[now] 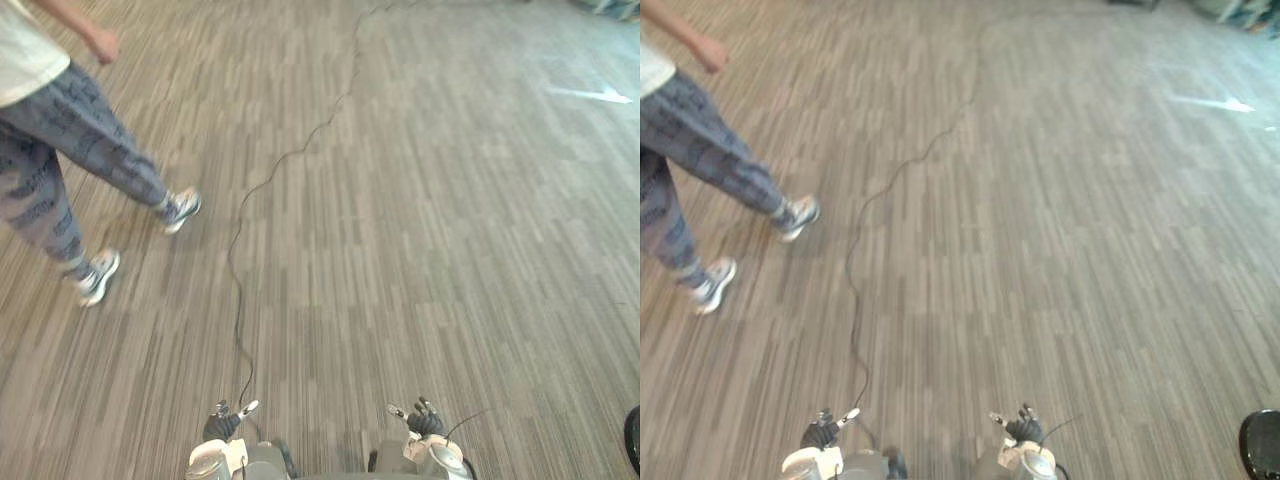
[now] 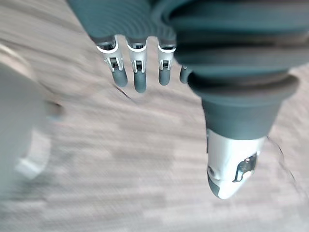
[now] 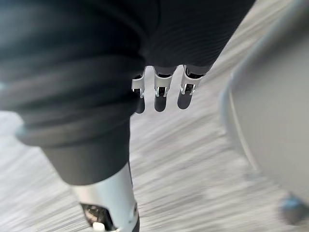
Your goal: Pick up cushions and gather them together orderly.
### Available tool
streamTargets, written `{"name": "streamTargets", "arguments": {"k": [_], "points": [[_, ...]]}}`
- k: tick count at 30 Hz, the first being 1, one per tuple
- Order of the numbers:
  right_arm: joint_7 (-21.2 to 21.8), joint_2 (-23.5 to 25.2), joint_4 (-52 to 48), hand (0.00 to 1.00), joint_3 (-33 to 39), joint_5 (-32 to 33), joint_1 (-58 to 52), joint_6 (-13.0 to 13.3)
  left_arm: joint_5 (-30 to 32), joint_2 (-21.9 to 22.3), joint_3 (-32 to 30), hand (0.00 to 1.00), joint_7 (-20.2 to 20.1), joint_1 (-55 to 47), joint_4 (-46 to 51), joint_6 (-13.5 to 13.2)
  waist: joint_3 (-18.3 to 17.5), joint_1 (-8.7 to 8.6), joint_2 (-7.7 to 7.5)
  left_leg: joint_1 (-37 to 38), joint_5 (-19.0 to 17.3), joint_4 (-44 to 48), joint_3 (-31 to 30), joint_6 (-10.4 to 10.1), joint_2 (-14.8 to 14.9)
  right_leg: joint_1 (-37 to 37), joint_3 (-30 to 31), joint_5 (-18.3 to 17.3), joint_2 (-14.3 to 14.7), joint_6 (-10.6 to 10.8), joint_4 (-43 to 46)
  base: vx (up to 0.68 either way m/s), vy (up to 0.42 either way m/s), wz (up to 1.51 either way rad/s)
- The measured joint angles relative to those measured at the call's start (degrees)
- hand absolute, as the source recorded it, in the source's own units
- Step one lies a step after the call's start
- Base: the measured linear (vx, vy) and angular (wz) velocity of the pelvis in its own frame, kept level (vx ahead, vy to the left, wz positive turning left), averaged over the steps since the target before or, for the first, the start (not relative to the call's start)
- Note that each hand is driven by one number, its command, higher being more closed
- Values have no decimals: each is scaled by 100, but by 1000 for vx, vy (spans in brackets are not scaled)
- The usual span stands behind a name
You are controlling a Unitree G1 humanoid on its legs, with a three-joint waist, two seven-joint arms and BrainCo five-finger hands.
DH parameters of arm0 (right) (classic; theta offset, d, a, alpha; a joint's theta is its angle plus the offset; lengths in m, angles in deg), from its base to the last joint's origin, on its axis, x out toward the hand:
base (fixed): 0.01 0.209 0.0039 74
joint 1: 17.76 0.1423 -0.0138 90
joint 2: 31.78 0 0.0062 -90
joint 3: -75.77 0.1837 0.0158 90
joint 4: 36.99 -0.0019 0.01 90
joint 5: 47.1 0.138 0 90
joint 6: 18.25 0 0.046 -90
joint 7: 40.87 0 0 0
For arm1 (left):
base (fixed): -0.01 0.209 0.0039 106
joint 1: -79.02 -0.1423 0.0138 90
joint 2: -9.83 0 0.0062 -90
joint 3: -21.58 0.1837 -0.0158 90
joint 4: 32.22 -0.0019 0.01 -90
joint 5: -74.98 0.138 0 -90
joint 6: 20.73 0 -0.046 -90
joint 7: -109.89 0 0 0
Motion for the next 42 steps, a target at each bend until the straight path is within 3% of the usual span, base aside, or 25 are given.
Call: {"name": "streamTargets", "arguments": {"k": [2, 4, 5, 6, 8, 10, 12, 14, 15, 17, 19, 20, 21, 23, 24, 26, 30, 32, 33, 35, 36, 37, 39, 41, 42], "points": [[10, -289, 265, 0, -117, -36, 198, -33, 56, -20, 121, 0, -5, 119, -217, 4, 83, -220, 11, 485, 3, -207, -194, -2, -7, -293, -358, 779, 325, -316, -2802, 735, -169, 26], [34, -364, 433, 0, -149, -93, 68, -52, 116, -42, 151, 0, -4, 83, -285, 0, 123, -283, -83, 890, 53, -379, -593, -97, -200, -207, -77, 1847, 410, -614, -3571, 632, -211, 50], [63, -488, 418, 0, -145, -193, 249, -43, 185, 89, 52, 0, -6, 83, -367, 5, 166, -327, 210, 1097, 253, -302, -843, -434, 111, -270, -138, 1570, 573, -810, -2863, 996, -419, 38], [87, -505, 353, 0, 76, -225, 307, -45, 229, 259, -30, 0, -15, 75, -367, 6, 246, -353, 483, 669, 536, 931, -1320, -486, 564, -154, -364, 968, 708, -829, -2494, 870, -402, 14], [63, -495, 275, 0, 137, -220, 287, -99, 226, 382, -317, 0, -22, 6, -283, 13, 292, -256, 619, -295, 1470, 3084, -1734, -370, 1081, 306, -254, 580, 1040, -949, -2597, 711, -320, -15], [42, -361, 200, 0, 96, -211, 224, -130, 218, 386, -575, 0, -21, -61, -56, 5, 416, -94, 577, -1153, 870, 4929, -1820, -511, 1323, 1233, -39, 344, 1443, -1164, -3113, 740, -220, -59], [30, -193, 185, 0, -11, -206, 194, -128, 206, 227, -587, 0, -38, -90, 85, -36, 477, -20, 365, -1973, 289, 4989, -1667, -269, 1033, 2245, 236, 160, 1597, -1251, -3795, 658, -158, -43], [26, -195, 505, 0, -76, -210, 218, -108, 103, 170, -469, 0, -41, -166, 293, -146, 410, 159, 133, -2718, 178, 2464, -1958, -415, 59, 2916, 600, 84, 1515, -1197, -4482, 623, -117, -74], [23, -193, 588, 0, -50, -209, 268, -106, 62, 183, -470, 0, -41, -168, 347, -170, 384, 272, 210, -2854, 349, 1833, -2081, -525, -40, 3076, 741, 77, 1543, -1179, -4615, 645, 14, -139], [6, -223, 768, 0, 6, -213, 284, -120, -15, 249, -401, 0, -36, -172, 374, -237, 310, 496, 244, -3191, 1571, 1057, -2358, -333, -229, 3730, 1338, -83, 1526, -850, -4974, 770, 118, -148], [15, -116, 844, 0, 11, -225, 242, -118, 16, 140, -403, 0, -45, -122, 277, -211, 148, 333, -16, -3034, 1589, 1090, -2230, 330, -418, 3746, 1522, -136, 1149, -660, -4769, 763, 138, -74], [33, -85, 859, 0, 59, -239, 301, -127, -16, 138, -567, 0, -109, -82, 242, -238, 236, 329, -14, -3210, 1278, 2031, -2077, 725, -162, 3632, 1700, 206, 1262, -299, -4191, 1096, 191, -83], [14, 31, 866, 0, 93, -242, 222, -136, -10, 79, -603, 0, -132, -55, 254, -253, 264, 363, -85, -3253, 913, 2411, -1927, 600, -418, 3425, 1686, 318, 1186, -228, -3116, 960, 213, -86], [50, -112, 777, 0, 7, -250, 89, -52, 55, -103, -181, 0, -128, -118, 167, -208, 197, 198, -202, -2343, 1036, 879, -1737, 634, -751, 2640, 1372, 458, 982, 604, -596, 663, 186, -38], [66, -116, 700, 0, -81, -262, 98, -64, 81, -191, -98, 0, -125, -14, -32, -134, 180, 107, -394, -1985, 897, 701, -1835, 684, -924, 2216, 1269, 301, 744, 420, 196, 665, 78, -33], [70, -148, 621, 0, -105, -280, 83, -35, 99, -172, 2, 0, -105, 68, -219, -62, 289, 91, -223, -968, 666, 169, -1780, 600, -845, 1621, 523, -128, 482, -218, 580, 614, 27, -31], [104, -423, 611, 0, -103, -386, 220, -10, 99, -62, 257, 0, -115, 122, -285, -66, 471, -73, 110, 124, 667, -343, -1659, 589, -520, 762, -410, -328, 548, -433, -1583, 684, -28, -3], [106, -444, 591, 0, -86, -369, 234, -4, 101, -39, 281, 0, -124, 104, -296, -58, 478, -143, 121, 477, 617, -434, -1540, 287, -469, 472, -509, 442, 680, -486, -3190, 654, -113, -1], [116, -441, 593, 0, -95, -371, 237, -5, 109, -52, 274, 0, -111, 36, -296, -54, 450, -162, 67, 785, 448, -458, -1470, -89, -485, 368, -540, 1130, 771, -574, -4217, 787, -172, -9], [142, -437, 604, 0, -94, -376, 208, -7, 155, -112, 269, 0, -111, -78, -363, -46, 378, -213, -7, 1315, 218, -468, -1532, -474, -545, 289, -510, 2120, 805, -1114, -4399, 761, -174, -10], [153, -518, 616, 0, -49, -390, 280, -8, 205, -40, 253, 0, -120, -27, -447, -29, 346, -189, 215, 1490, 263, -463, -1484, -559, -349, 227, -541, 2219, 970, -1392, -4014, 884, -190, -26], [200, -590, 622, 0, -2, -431, 352, -8, 251, 50, 211, 0, -142, 42, -481, -27, 223, -184, 469, 1284, 637, -4, -1530, -1089, -92, 12, -583, 1706, 1087, -1441, -3346, 845, -198, -42], [226, -582, 626, 0, 14, -440, 347, -68, 332, 171, 91, 0, -145, 62, -518, -21, 238, -218, 520, 404, 1792, 2157, -1816, -910, 178, 376, -427, 1179, 1241, -1433, -3237, 854, -252, -51], [212, -582, 655, 0, 4, -437, 283, -163, 334, 245, -51, 0, -157, 7, -416, 0, 298, -187, 672, -652, 1579, 4909, -1889, -698, 743, 1451, -135, 1118, 1770, -1447, -3938, 787, -124, -69], [212, -573, 654, 0, -5, -431, 274, -175, 334, 239, -63, 0, -159, -9, -383, 1, 315, -172, 652, -747, 1477, 5148, -1877, -676, 781, 1613, -63, 1101, 1814, -1472, -4003, 643, -59, -88]]}}
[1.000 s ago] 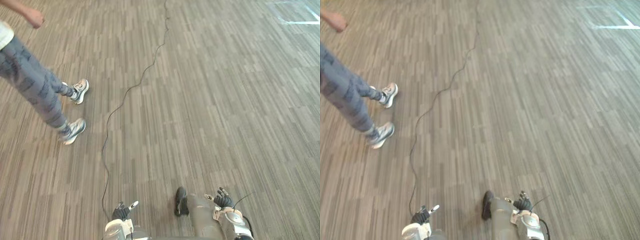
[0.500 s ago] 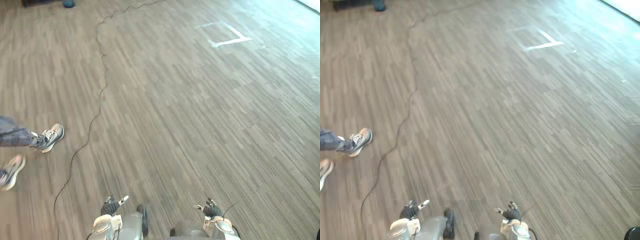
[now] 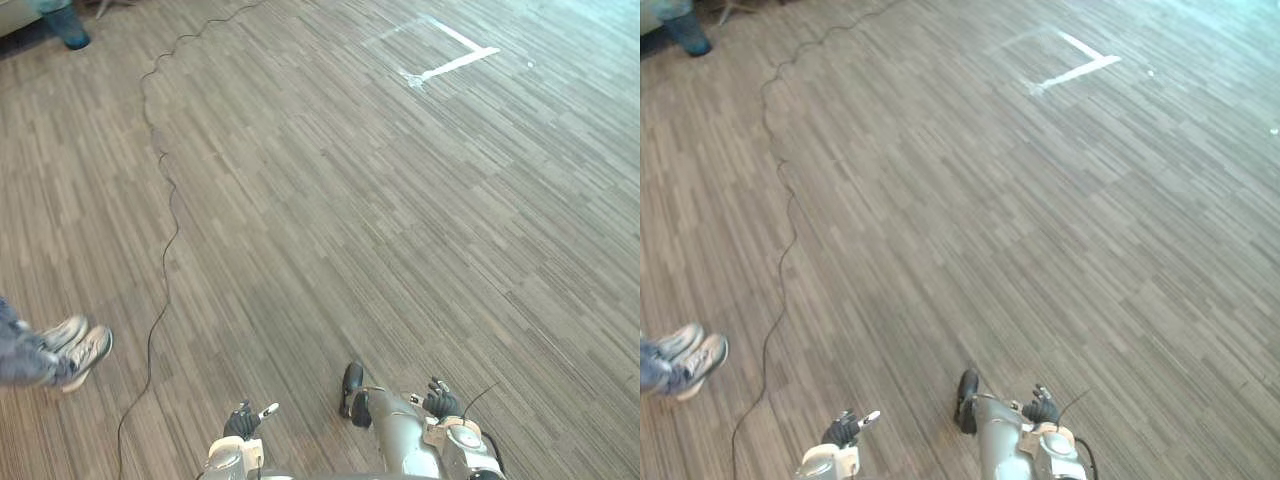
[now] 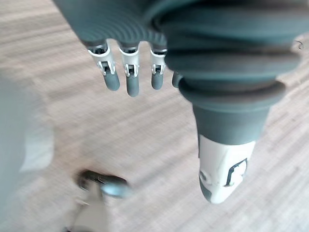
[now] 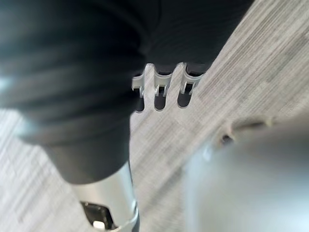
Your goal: Pick up cushions and gather them together orderly.
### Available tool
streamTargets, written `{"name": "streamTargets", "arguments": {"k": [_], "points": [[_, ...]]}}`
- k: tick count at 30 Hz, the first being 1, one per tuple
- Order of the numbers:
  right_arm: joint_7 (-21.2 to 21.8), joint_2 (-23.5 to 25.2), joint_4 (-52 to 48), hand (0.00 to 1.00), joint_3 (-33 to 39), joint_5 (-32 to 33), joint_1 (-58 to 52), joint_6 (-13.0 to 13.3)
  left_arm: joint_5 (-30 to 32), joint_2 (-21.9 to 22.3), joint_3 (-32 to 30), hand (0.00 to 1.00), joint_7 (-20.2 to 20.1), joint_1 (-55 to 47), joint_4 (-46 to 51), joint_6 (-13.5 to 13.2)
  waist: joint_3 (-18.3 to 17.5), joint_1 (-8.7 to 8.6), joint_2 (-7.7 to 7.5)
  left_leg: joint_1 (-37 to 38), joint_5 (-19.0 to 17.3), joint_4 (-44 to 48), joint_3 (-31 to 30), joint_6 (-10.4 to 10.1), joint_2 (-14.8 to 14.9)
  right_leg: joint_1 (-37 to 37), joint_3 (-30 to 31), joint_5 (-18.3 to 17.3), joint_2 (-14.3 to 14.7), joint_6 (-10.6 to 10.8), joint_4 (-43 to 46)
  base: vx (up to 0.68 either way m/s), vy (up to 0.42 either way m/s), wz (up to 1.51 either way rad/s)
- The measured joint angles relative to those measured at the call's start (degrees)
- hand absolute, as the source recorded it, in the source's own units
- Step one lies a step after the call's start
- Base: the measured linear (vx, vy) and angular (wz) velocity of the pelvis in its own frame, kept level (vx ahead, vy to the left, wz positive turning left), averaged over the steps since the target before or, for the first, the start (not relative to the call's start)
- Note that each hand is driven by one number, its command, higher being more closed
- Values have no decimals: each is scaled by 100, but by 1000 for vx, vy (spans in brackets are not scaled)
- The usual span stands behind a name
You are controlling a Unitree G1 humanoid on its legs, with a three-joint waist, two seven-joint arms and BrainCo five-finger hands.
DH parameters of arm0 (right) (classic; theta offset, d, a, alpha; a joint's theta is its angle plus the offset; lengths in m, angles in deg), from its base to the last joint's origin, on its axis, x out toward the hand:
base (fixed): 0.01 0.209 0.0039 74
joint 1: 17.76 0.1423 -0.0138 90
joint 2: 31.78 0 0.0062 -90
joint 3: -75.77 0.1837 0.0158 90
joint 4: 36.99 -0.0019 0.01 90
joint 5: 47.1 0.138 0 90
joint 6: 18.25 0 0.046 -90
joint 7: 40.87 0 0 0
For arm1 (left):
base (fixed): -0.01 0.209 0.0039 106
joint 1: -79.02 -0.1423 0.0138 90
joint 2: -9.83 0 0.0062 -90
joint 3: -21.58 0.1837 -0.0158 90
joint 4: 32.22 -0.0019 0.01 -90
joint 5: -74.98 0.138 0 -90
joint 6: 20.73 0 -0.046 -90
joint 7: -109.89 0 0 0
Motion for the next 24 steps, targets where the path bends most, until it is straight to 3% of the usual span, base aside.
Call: {"name": "streamTargets", "arguments": {"k": [1, 2, 3, 5, 7, 9, 10, 12, 13, 14, 15, 16, 17, 19, 20, 22, 24], "points": [[-15, 103, -21, 0, -66, 11, -34, -2, -26, -47, -43, 0, 10, -82, 173, -21, 63, 110, -156, -482, -480, 583, 32, 195, 21, 743, 353, -91, 116, -107, -366, 602, -47, -104], [-21, 193, -12, 0, -104, 12, -33, 3, -66, -160, -61, 0, 11, -138, 319, -83, 29, 138, -287, -1013, -795, 436, 93, 282, -82, 1196, 701, -175, 131, -30, -676, 570, -29, -117], [-23, 192, -8, 0, -104, 17, -20, 9, -122, -163, -62, 0, 9, -139, 377, -112, 31, 154, -299, -1283, -947, 221, 87, 309, -113, 1364, 846, -202, 142, 19, -780, 516, 23, -116], [-35, 199, 92, 0, -101, 17, 55, -2, -235, -136, -70, 0, 8, -124, 539, -159, 50, 301, -272, -1894, -1232, -1290, 27, 431, -372, 1765, 1343, -319, 95, 189, -966, 509, 123, -128], [-50, 191, 110, 0, -98, 17, -22, 0, -252, -71, -45, 0, 18, -123, 530, -218, 51, 376, -264, -1999, -851, -3702, -315, 280, -832, 2136, 1723, -552, -111, 304, -1167, 485, 232, -106], [-94, 102, 181, 0, -105, 19, -112, 10, -261, -18, 55, 0, 30, -194, 531, -220, -22, 392, -132, -2044, -301, -4966, -528, 96, -935, 2436, 2006, -780, -163, 425, -1303, 499, 322, -72], [-111, 58, 229, 0, -104, 17, -145, 2, -314, -32, 80, 0, 26, -212, 538, -235, -52, 414, -157, -2046, 154, -4798, -578, 269, -970, 2625, 2120, -1030, -264, 531, -1249, 541, 354, -57], [-108, 153, 213, 0, -99, 10, -253, 15, -301, -115, 81, 0, 5, -225, 521, -234, -194, 388, -353, -2051, 361, -4599, -558, 581, -1245, 2468, 2138, -1360, -532, 782, -693, 593, 318, -35], [-95, 200, 205, 0, -97, 1, -301, 21, -294, -199, 94, 0, -11, -216, 521, -234, -267, 393, -492, -2017, 216, -4529, -432, 831, -1337, 2093, 2152, -1479, -634, 971, 114, 625, 277, -42], [-89, 223, 211, 0, -103, 0, -298, 20, -293, -228, 97, 0, -21, -202, 523, -236, -269, 414, -588, -1898, 81, -4560, -283, 901, -1383, 1729, 2122, -1532, -685, 1199, 1007, 623, 258, -50], [-86, 250, 205, 0, -101, -6, -288, 22, -297, -257, 99, 0, -26, -197, 517, -227, -242, 406, -678, -1716, -23, -4617, -190, 933, -1447, 1364, 2061, -1460, -781, 1707, 1866, 585, 242, -54], [-78, 269, 193, 0, -98, -12, -259, 34, -283, -338, 124, 0, -30, -138, 446, -209, -166, 356, -772, -1249, -230, -4732, -83, 969, -1567, 844, 1848, -1222, -1059, 2272, 3245, 547, 235, -40], [-74, 261, 192, 0, -99, -12, -260, 47, -276, -362, 162, 0, -32, -113, 374, -183, -163, 328, -774, -1114, -304, -4740, -60, 984, -1573, 741, 1716, -1220, -1135, 2262, 3553, 508, 201, -56], [-26, 214, 30, 0, -130, -15, -337, 71, -231, -385, 313, 0, 14, -124, 265, -101, -172, 298, -686, -242, -672, -4951, 247, 1017, -1467, 59, 809, -1358, -1596, 1645, 4256, 505, 156, -61], [-14, 209, -18, 0, -184, -16, -340, 81, -231, -388, 346, 0, 15, -111, 241, -101, -175, 281, -681, -71, -690, -5074, 313, 1029, -1438, -99, 602, -1430, -1656, 1527, 4175, 429, 88, -41], [11, 174, -28, 0, -207, -20, -300, 86, -226, -383, 431, 0, 11, -75, 193, -99, -183, 182, -654, 404, -737, -5508, 410, 973, -1325, -644, -38, -1511, -1666, 1445, 3285, 450, 22, -22], [15, 159, -30, 0, -199, -11, -239, 125, -220, -392, 507, 0, 9, -73, 122, -94, -172, 68, -638, 652, -793, -5751, 518, 876, -1231, -963, -339, -1202, -1563, 1397, 2000, 484, -30, -16]]}}
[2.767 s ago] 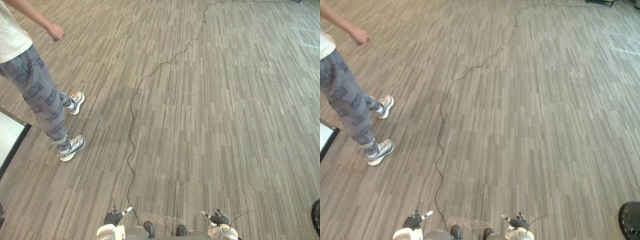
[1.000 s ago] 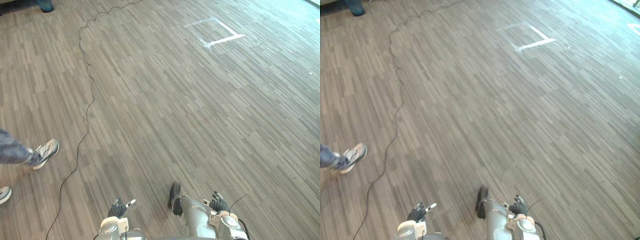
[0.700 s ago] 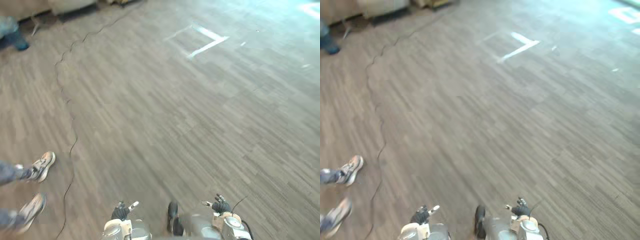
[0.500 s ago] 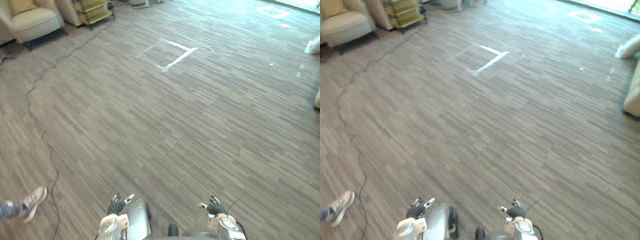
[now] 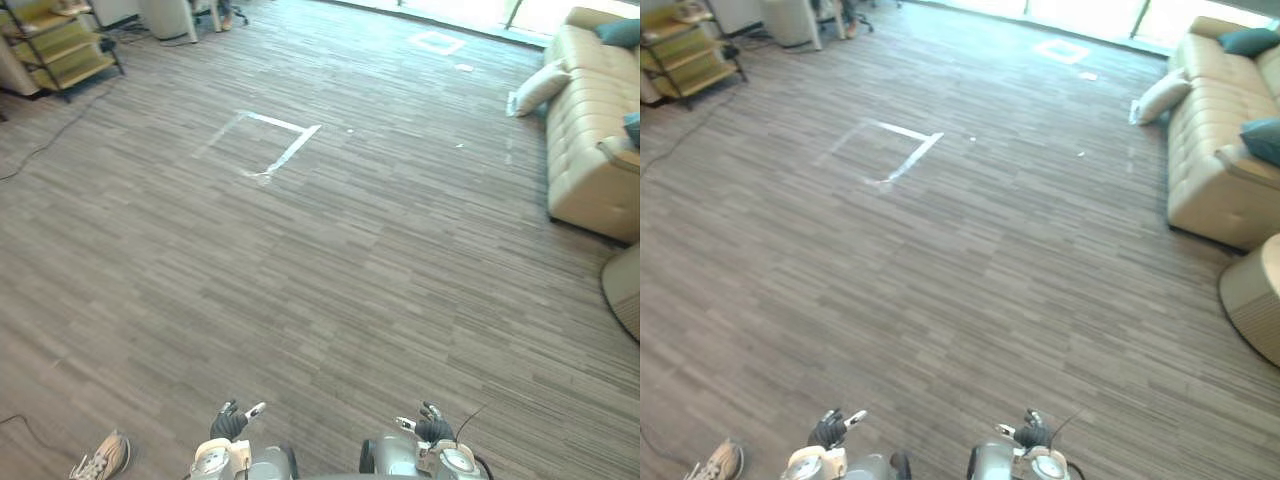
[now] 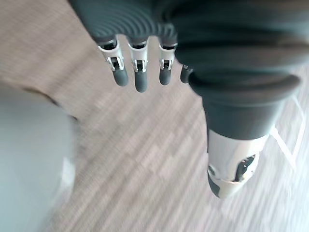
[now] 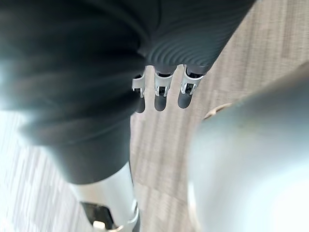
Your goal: Pick up cushions and gather them together orderly.
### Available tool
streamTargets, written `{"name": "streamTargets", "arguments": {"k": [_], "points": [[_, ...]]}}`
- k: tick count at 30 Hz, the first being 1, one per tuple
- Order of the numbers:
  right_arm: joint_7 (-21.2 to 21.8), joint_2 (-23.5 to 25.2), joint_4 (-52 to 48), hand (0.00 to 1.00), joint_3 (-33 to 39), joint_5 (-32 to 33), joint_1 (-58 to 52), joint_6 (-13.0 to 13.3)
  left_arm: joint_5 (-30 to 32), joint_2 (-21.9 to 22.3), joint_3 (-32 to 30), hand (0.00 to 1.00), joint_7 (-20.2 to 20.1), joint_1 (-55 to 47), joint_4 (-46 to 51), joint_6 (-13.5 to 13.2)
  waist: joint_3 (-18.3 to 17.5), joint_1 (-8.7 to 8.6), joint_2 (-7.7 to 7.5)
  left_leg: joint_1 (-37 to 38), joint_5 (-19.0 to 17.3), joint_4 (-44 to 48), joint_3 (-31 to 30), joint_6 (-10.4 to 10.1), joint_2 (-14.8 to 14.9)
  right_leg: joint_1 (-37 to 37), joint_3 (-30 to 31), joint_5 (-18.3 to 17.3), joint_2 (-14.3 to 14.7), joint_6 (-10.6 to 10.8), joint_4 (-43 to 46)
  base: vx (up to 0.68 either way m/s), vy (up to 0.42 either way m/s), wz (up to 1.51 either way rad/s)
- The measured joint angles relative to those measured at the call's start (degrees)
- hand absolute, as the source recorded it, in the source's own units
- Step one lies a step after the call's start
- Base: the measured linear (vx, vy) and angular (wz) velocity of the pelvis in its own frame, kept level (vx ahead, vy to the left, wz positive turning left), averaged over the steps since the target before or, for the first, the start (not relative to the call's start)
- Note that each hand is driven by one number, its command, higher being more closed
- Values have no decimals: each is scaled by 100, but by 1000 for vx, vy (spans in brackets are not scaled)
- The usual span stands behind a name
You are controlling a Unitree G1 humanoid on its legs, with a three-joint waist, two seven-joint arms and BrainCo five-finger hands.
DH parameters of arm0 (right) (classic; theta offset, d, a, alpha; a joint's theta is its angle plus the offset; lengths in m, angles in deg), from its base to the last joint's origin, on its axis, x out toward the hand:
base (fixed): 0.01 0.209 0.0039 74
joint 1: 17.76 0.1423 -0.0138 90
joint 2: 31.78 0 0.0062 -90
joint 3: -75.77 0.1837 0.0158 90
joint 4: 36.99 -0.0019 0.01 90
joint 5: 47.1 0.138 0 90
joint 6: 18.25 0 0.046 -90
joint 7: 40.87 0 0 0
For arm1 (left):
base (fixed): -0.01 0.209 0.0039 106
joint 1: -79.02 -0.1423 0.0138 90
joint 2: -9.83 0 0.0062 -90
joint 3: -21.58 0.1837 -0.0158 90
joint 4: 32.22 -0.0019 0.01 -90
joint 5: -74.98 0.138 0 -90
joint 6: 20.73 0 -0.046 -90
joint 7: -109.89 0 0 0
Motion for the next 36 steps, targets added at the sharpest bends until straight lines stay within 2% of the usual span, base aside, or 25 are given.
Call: {"name": "streamTargets", "arguments": {"k": [2, 4, 5, 6, 7, 8, 9, 11, 14, 15, 17, 18, 20, 22, 23, 24, 25, 26, 27, 28, 30, 31, 32, 33, 36], "points": [[2, -7, -1, 0, 48, 6, 42, 12, 87, -2, 2, 0, 2, 63, -155, 51, 29, -76, 29, 444, -173, -183, 92, -260, 73, -63, -236, 1029, 122, -109, -1927, 552, -100, -8], [8, -6, -6, 0, 78, 8, 38, 8, 122, 12, -5, 0, 2, -15, -171, 59, 34, -87, 37, 803, -343, -218, 96, -428, 77, -6, -234, 1582, 129, -231, -2347, 711, -213, 4], [27, -39, -44, 0, 200, 0, 56, 14, 169, 103, -25, 0, -8, 7, -246, 63, 41, -116, 144, 1062, -406, -158, 15, -450, 222, -8, -190, 1953, 184, -588, -1828, 677, -229, 2], [32, -43, -55, 0, 228, -3, 60, 18, 180, 144, -43, 0, -10, 17, -258, 69, 13, -108, 205, 1071, -405, -32, -1, -450, 290, -75, -188, 1754, 221, -657, -1597, 781, -372, 0], [57, -65, -89, 0, 273, -4, 58, 15, 246, 220, -134, 0, -21, 8, -237, 68, -6, -84, 326, 813, -396, 737, -80, -467, 503, -77, -272, 1361, 242, -710, -1232, 595, -384, 13], [73, -72, -210, 0, 323, -6, 14, -6, 335, 269, -261, 0, -88, 33, -197, 67, 47, -154, 423, 166, -200, 2371, -298, -655, 890, 181, -405, 1073, 329, -817, -1157, 705, -445, 18], [70, -78, -249, 0, 328, -5, 5, -19, 336, 310, -348, 0, -97, 27, -161, 78, 63, -167, 464, -127, 24, 3043, -396, -657, 1047, 311, -394, 990, 415, -838, -1191, 439, -278, 9], [42, -120, -239, 0, 270, 0, -12, -83, 318, 419, -688, 0, -95, -57, 48, 85, 115, -69, 593, -1020, -47, 5294, -418, -789, 1652, 1124, -167, 743, 914, -964, -1584, 448, -177, -53], [32, -23, -234, 0, 115, 19, -70, -111, 284, 359, -693, 0, -93, -165, 298, 32, 112, 51, 414, -1578, -296, 5269, 4, -749, 1577, 1959, 260, 551, 1078, -1012, -2116, 586, -156, -92], [25, 19, -227, 0, 115, 26, -73, -113, 213, 368, -757, 0, -82, -185, 338, -30, 98, 80, 346, -1911, -406, 4758, 197, -598, 1432, 2248, 591, 512, 1105, -934, -2354, 515, -66, -108], [13, 20, -219, 0, 121, 25, -54, -117, 129, 431, -820, 0, -72, -199, 420, -44, 87, 169, 383, -2260, -419, 3727, 185, -552, 1140, 2578, 916, 462, 1079, -845, -2597, 537, 20, -113], [0, 22, -182, 0, 120, 23, -75, -117, 96, 455, -827, 0, -63, -190, 424, -78, 88, 240, 382, -2318, -177, 2416, 126, -654, 835, 2811, 1158, 397, 995, -742, -2762, 514, 134, -89], [-18, 4, -129, 0, 113, 23, -96, -116, 91, 476, -817, 0, -58, -195, 421, -127, 73, 256, 417, -2484, 446, 953, 38, -696, 584, 3319, 1369, 259, 951, -528, -3104, 605, 217, -78], [-24, -8, -23, 0, 89, 22, -146, -107, 85, 469, -745, 0, -63, -170, 426, -140, 39, 355, 455, -2628, 939, 695, -29, -356, 525, 3671, 1421, 109, 935, -302, -3239, 619, 291, -64], [-26, 13, 87, 0, 29, 19, -158, -116, 105, 405, -669, 0, -63, -169, 386, -125, -107, 390, 349, -2559, 1655, 737, -125, -43, 406, 3762, 1583, 30, 819, -182, -3161, 782, 353, -39], [-23, 109, 93, 0, -33, 14, -174, -113, 129, 263, -654, 0, -75, -136, 344, -117, -233, 309, 87, -2587, 1451, 801, -118, 86, 148, 3635, 1557, -22, 569, -112, -2848, 796, 338, -8], [-9, 147, 80, 0, -56, 13, -219, -97, 173, 160, -560, 0, -87, -98, 285, -114, -296, 272, -17, -2624, 1177, 1011, -113, 250, 33, 3270, 1656, -28, 406, -92, -2112, 649, 289, 19], [-6, 150, 94, 0, -52, 13, -231, -99, 185, 148, -543, 0, -101, -97, 273, -113, -300, 291, -43, -2610, 1089, 1138, -81, 250, 13, 3132, 1724, -31, 381, -73, -1725, 657, 296, 7], [-8, 142, 148, 0, -24, 11, -239, -103, 191, 119, -546, 0, -76, -87, 210, -112, -323, 293, -129, -2428, 667, 1347, -8, 272, -97, 2680, 1875, 105, 235, 436, -400, 628, 274, -1], [-6, 131, 205, 0, -4, 10, -198, -95, 193, 92, -543, 0, -62, -29, 150, -94, -275, 284, -175, -2093, 355, 1382, -23, 298, -240, 2265, 1955, 412, 90, 1164, 875, 612, 248, 1], [4, 77, 203, 0, -4, 9, -182, -79, 196, 75, -463, 0, -57, -19, 65, 1, -239, 265, -144, -1577, 34, 1358, -33, 312, -349, 1859, 1822, 325, -50, 969, 2042, 507, 162, -5], [6, -11, 107, 0, -7, 7, -210, -61, 187, 143, -384, 0, -52, -62, 70, 8, -199, 241, -13, -986, -249, 1191, -23, 333, -331, 1430, 1479, 66, -103, 451, 2532, 624, 160, -10], [4, -40, -34, 0, -20, 4, -243, -46, 167, 160, -277, 0, -51, -100, 74, 3, -180, 203, 91, -593, -314, 916, -19, 331, -310, 1009, 1106, -157, -117, 107, 2493, 603, 133, -5], [5, -48, -46, 0, -20, 3, -236, -37, 157, 143, -222, 0, -50, -102, 71, 3, -179, 177, 112, -408, -341, 777, -33, 309, -304, 809, 918, -230, -119, -12, 2352, 483, 51, 19], [8, -77, -143, 0, 10, 12, -176, 22, 156, 121, -118, 0, -53, -99, 12, 7, -173, 18, 120, 119, -559, 482, -166, 70, -167, -60, 274, -104, -23, -108, 568, 550, -31, 32]]}}
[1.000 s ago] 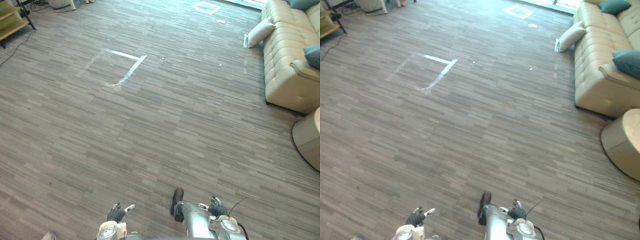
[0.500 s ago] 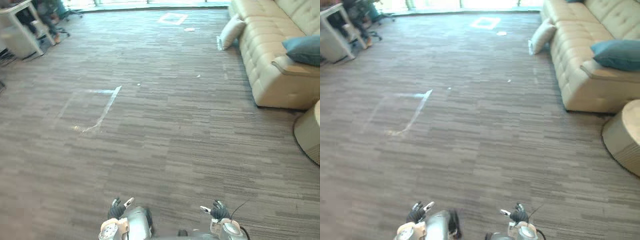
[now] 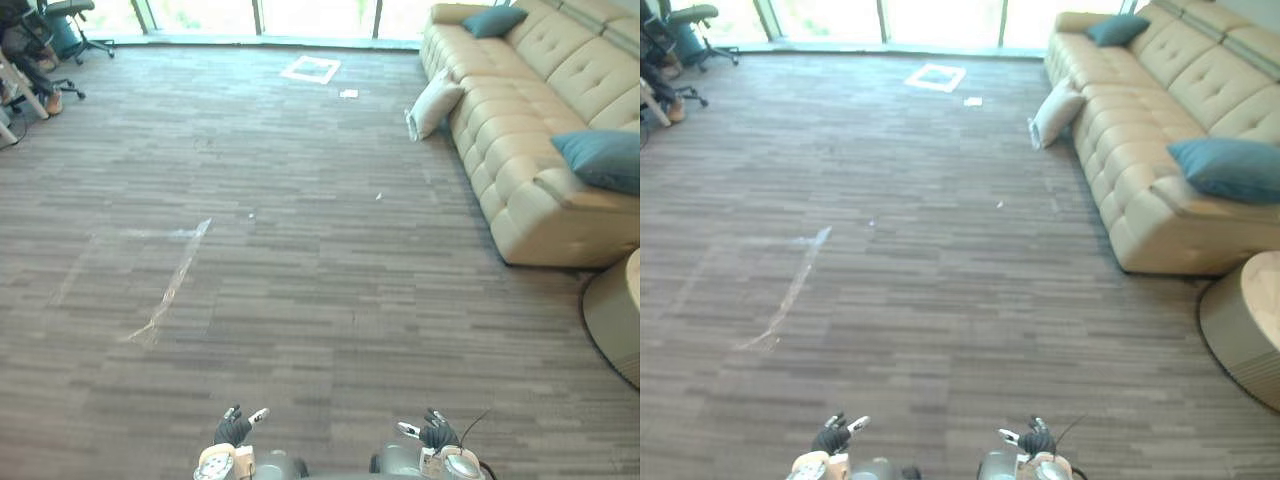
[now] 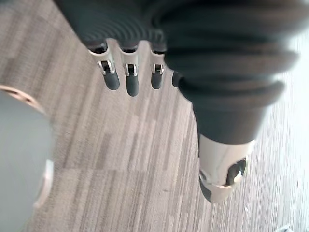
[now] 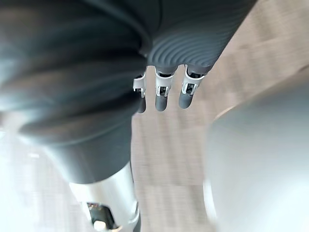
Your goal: Pick up cushions and gather them together orderly.
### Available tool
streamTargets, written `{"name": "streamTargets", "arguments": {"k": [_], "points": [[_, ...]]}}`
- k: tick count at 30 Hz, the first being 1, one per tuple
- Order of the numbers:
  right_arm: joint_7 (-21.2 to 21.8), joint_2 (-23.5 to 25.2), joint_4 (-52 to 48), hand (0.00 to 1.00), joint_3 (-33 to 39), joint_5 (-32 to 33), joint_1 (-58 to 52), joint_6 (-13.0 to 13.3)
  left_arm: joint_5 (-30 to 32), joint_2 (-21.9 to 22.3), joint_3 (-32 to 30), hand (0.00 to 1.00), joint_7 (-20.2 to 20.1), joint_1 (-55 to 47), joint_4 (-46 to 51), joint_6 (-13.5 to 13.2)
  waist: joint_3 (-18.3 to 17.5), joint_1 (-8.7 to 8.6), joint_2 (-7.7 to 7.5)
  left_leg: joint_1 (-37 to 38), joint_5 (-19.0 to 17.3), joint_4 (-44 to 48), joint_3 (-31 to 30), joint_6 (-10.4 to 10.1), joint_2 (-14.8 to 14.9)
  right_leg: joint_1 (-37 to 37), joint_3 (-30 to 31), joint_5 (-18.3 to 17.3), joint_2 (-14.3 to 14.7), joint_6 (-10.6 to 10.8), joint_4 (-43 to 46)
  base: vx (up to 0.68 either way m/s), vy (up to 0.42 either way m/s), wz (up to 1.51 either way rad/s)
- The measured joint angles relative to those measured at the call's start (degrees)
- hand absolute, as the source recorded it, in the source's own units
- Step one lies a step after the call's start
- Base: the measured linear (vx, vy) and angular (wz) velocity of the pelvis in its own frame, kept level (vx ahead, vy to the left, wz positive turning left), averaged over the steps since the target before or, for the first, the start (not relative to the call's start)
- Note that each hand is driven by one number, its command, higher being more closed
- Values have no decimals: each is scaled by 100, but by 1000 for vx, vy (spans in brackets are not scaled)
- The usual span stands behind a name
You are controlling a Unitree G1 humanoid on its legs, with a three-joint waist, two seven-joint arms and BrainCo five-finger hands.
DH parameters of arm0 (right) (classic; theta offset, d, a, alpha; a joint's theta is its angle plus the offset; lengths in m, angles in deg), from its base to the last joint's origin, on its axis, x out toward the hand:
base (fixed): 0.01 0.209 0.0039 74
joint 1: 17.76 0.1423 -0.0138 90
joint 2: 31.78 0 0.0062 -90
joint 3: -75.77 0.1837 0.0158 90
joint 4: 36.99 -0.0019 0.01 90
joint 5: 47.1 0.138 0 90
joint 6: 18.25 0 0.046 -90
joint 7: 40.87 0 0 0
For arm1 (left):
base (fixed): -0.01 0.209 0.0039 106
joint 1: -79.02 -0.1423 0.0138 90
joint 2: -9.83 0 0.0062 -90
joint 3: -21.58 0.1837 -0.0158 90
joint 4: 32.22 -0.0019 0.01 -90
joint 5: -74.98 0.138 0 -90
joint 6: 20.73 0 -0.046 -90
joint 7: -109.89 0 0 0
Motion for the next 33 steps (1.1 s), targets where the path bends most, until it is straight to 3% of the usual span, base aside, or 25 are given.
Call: {"name": "streamTargets", "arguments": {"k": [2, 3, 4, 6, 7, 8, 9, 10, 12, 15, 16, 17, 18, 19, 20, 21, 22, 23, 24, 26, 27, 29, 30, 31, 33], "points": [[19, 18, -70, 0, 15, 5, 1, 19, 6, 1, 9, 0, 2, -1, -98, 10, 6, -48, 5, 536, -138, -301, -135, -208, 86, -166, 48, 977, 245, -7, -1997, 689, -123, 40], [20, 24, -71, 0, 29, 6, 2, 19, 5, 4, 8, 0, 3, -1, -110, 11, 8, -52, 8, 622, -170, -311, -162, -259, 113, -165, 124, 1229, 282, -36, -2101, 759, -173, 54], [21, 36, -74, 0, 110, 5, 3, 4, 35, 58, -15, 0, 5, -27, -164, 33, 6, -78, 86, 863, -214, -224, -342, -335, 285, -17, 312, 1827, 447, -433, -1921, 617, -147, 33], [32, 48, -147, 0, 192, -8, 24, -11, 130, 225, -177, 0, -20, -41, -66, 30, 25, -33, 216, 694, -113, 606, -475, -472, 490, 4, 158, 1200, 423, -483, -1294, 713, -220, 40], [42, -21, -262, 0, 226, 4, 7, -49, 180, 312, -376, 0, -19, -14, -20, 43, 90, -88, 359, 93, 189, 2252, -557, -540, 800, 303, -31, 815, 458, -541, -1167, 791, -295, 43], [42, -65, -331, 0, 217, 1, -24, -69, 179, 395, -536, 0, -18, -1, 28, 56, 141, -89, 477, -456, 836, 3525, -612, -515, 1085, 597, -75, 651, 549, -580, -1256, 650, -237, 19], [32, -107, -329, 0, 212, 6, -21, -98, 177, 463, -636, 0, -5, -35, 101, 64, 183, -32, 535, -866, 927, 4498, -563, -526, 1390, 885, -69, 554, 689, -624, -1388, 751, -175, -12], [-12, -102, -325, 0, 214, 32, -30, -134, 171, 480, -721, 0, -20, -86, 225, 84, 221, 13, 586, -1300, 734, 5475, -425, -503, 1722, 1436, -33, 432, 835, -661, -1668, 615, -98, -22], [-17, 7, -323, 0, 208, 66, -68, -143, 172, 415, -723, 0, -17, -118, 404, 82, 219, 46, 453, -1807, 480, 5625, -209, -537, 1746, 2135, 13, 317, 834, -601, -2196, 561, -83, -10], [-17, 117, -295, 0, 193, 70, -45, -149, 162, 325, -673, 0, -25, -124, 528, 50, 177, 105, 333, -2573, 258, 4590, 204, -498, 1655, 2839, 37, 217, 797, -491, -2855, 540, -27, 2], [-17, 129, -209, 0, 197, 68, -22, -167, 157, 306, -669, 0, -35, -96, 553, -16, 213, 174, 250, -2822, 270, 3462, 299, -463, 1307, 3131, 39, 169, 669, -407, -3013, 606, 125, -5], [-17, 130, -64, 0, 215, 67, 23, -188, 158, 305, -669, 0, -33, -67, 635, -27, 239, 293, 161, -2942, 545, 2120, 287, -495, 887, 3351, 55, 100, 488, -314, -3173, 606, 125, -11], [-22, 116, -6, 0, 215, 64, 38, -192, 147, 309, -653, 0, -28, -58, 643, -40, 244, 335, 153, -2950, 730, 1580, 246, -570, 767, 3430, 108, 88, 471, -293, -3249, 602, 174, -42], [-26, 46, 206, 0, 174, 53, 53, -194, 63, 320, -520, 0, -3, -110, 653, -58, 177, 420, 292, -3102, 1149, 491, -51, -828, 627, 3599, 351, 71, 590, -272, -3485, 479, 197, -73], [-24, 52, 361, 0, 78, 44, 113, -194, -65, 284, -478, 0, -16, -58, 621, -92, 176, 490, 209, -3169, 1849, 747, -204, -367, 569, 3789, 569, -41, 524, -156, -3538, 622, 266, -73], [-20, 92, 379, 0, 71, 38, 124, -197, -65, 264, -468, 0, -16, -40, 608, -91, 140, 492, 217, -3150, 1922, 767, -225, -306, 515, 3818, 614, -46, 480, -167, -3515, 768, 361, -51], [-18, 258, 351, 0, 66, 14, 108, -183, -44, 148, -467, 0, -20, -25, 624, -107, 64, 453, -81, -3165, 1710, 947, -208, -90, 329, 3621, 801, -43, 196, -174, -3025, 772, 360, -21], [-16, 302, 372, 0, 99, -1, 76, -172, -49, 53, -459, 0, -30, -26, 608, -123, 34, 428, -261, -3089, 1355, 1202, -86, 68, 241, 3227, 1108, -15, -9, -105, -1979, 629, 291, -18], [-17, 305, 380, 0, 100, -4, 68, -172, -48, 24, -458, 0, -27, -23, 602, -126, 42, 428, -317, -3022, 1253, 1242, -47, 91, 202, 3103, 1189, 21, -70, -20, -1601, 479, 227, -11], [-13, 336, 377, 0, 97, -17, -5, -174, -48, -140, -389, 0, 1, 83, 375, -93, 54, 318, -519, -2417, 736, 1225, -14, 118, -108, 2168, 1392, 607, -414, 819, 878, 703, 268, 8], [-5, 300, 351, 0, 99, -20, -32, -161, -44, -176, -297, 0, 23, 108, 228, 21, 84, 260, -489, -1889, 536, 1061, -48, 138, -197, 1812, 1163, 517, -491, 659, 1741, 705, 217, 5], [-6, 241, 309, 0, 101, -18, -48, -121, -44, -170, -185, 0, 70, 88, 223, 57, 100, 230, -414, -1346, 404, 802, -78, 142, -189, 1482, 809, 358, -464, 394, 2086, 485, 104, 0], [-8, 217, 124, 0, 84, -16, -127, -64, -31, -188, 44, 0, 72, 85, 132, 86, 75, 167, -328, -786, 364, 346, -172, 161, -170, 974, 133, -10, -415, 93, 1903, 488, 62, 20], [-7, 205, 103, 0, 87, -15, -119, -35, -22, -194, 116, 0, 73, 106, 98, 87, 74, 131, -316, -666, 344, 239, -204, 150, -162, 805, -37, -82, -405, 50, 1710, 599, 26, 49], [0, 88, 101, 0, 103, -10, 30, -5, 8, -151, 293, 0, 54, 238, -32, 98, 103, -52, -235, -205, 251, -82, -338, 18, -91, 110, -513, -21, -287, -17, -28, 642, -53, 46]]}}
